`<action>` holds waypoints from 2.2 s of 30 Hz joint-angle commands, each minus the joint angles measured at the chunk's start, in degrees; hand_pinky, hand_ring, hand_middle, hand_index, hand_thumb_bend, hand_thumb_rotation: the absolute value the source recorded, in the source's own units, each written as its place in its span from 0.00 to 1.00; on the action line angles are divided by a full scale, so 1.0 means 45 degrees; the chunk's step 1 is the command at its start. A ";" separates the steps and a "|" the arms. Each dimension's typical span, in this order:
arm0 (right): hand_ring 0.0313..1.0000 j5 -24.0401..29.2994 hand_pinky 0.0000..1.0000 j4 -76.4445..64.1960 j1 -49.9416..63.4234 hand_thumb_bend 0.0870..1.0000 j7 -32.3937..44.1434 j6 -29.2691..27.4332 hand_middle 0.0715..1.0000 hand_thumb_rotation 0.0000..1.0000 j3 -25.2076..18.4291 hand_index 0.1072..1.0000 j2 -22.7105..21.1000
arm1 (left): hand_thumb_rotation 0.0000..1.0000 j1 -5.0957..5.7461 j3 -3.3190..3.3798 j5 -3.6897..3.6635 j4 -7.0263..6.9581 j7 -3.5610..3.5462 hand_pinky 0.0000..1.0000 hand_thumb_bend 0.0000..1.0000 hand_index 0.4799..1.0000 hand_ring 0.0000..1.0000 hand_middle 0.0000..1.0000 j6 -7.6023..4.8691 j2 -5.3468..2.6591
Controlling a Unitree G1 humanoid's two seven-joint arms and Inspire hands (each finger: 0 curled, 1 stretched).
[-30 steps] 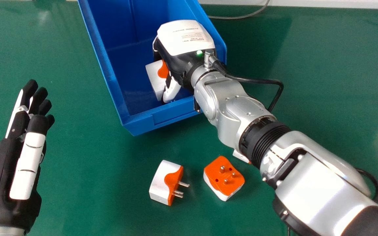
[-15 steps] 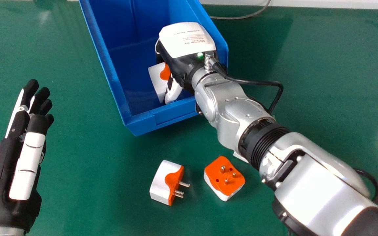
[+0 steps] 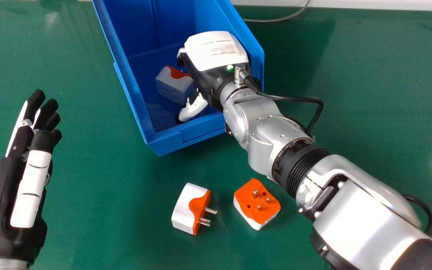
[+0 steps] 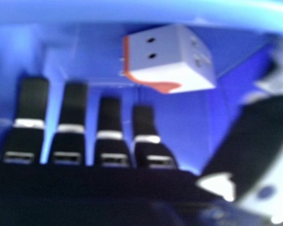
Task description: Pick all objects and put in blue box
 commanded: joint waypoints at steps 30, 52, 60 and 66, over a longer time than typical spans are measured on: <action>0.83 -0.0719 0.71 -0.4732 0.0123 0.66 0.0209 -0.0444 0.88 0.40 -0.0129 0.88 -0.2155 | 0.95 -0.0043 -0.0169 0.0038 -0.0540 0.0267 0.97 0.74 0.95 0.97 0.97 0.0041 -0.0117; 0.81 -0.2053 0.69 -1.5885 0.5117 0.69 0.3944 0.0966 0.85 0.29 -0.1422 0.85 -0.4900 | 0.96 -0.0236 -0.0360 0.0319 -0.0574 0.0253 0.98 0.74 0.95 0.97 0.98 0.0241 0.0148; 0.81 -0.2499 0.68 -1.9058 0.7740 0.68 0.4645 0.0836 0.84 0.31 -0.1722 0.85 -0.5356 | 0.96 -0.0414 -0.0370 0.0566 -0.0574 0.0443 0.98 0.74 0.93 0.97 0.98 0.0310 0.0126; 0.80 -0.2516 0.66 -2.1017 0.9788 0.64 0.4739 0.0358 0.84 0.34 -0.1987 0.85 -0.5626 | 0.96 -0.0538 -0.0368 0.0809 -0.0491 0.0504 0.96 0.75 0.91 0.96 0.97 0.0258 0.0185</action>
